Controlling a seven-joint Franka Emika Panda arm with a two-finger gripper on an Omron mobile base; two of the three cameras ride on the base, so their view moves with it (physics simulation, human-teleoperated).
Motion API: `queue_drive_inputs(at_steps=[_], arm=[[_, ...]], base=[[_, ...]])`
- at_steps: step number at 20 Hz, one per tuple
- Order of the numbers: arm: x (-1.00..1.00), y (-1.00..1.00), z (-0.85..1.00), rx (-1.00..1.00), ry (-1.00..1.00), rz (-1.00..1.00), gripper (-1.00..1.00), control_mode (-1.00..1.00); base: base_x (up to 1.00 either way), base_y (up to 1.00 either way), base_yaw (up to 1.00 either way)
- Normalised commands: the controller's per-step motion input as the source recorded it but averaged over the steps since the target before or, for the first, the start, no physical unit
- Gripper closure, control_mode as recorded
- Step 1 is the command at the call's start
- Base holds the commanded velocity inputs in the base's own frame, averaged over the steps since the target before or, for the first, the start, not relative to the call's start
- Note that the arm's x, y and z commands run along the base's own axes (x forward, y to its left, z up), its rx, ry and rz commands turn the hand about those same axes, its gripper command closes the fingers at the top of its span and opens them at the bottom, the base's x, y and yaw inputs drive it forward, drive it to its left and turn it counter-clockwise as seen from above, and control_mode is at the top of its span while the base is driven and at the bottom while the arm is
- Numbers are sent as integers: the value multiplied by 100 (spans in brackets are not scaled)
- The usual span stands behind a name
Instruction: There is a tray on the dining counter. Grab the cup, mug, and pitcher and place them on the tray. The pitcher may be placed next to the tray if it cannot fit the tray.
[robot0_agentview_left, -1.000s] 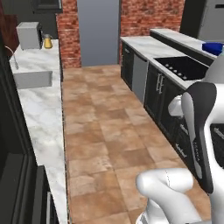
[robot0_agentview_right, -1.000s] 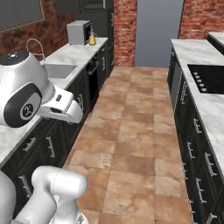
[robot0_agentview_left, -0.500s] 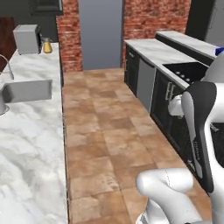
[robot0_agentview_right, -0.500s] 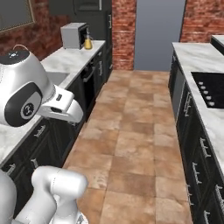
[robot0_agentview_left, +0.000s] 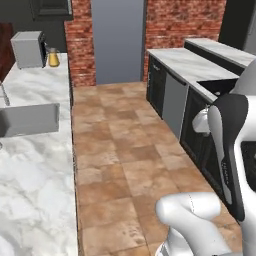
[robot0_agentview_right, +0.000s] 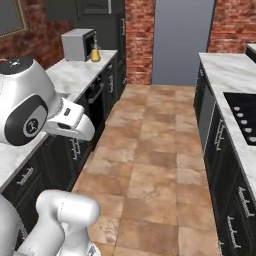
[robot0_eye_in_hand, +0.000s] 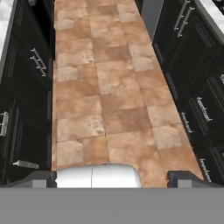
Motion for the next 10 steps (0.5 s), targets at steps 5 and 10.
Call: queue_drive_inputs(at_steps=[5, 10], arm=[[0, 0, 0, 0, 0, 0, -100, 100], [0, 0, 0, 0, 0, 0, -100, 100]], base=[[87, 4, 0], [90, 2, 0]])
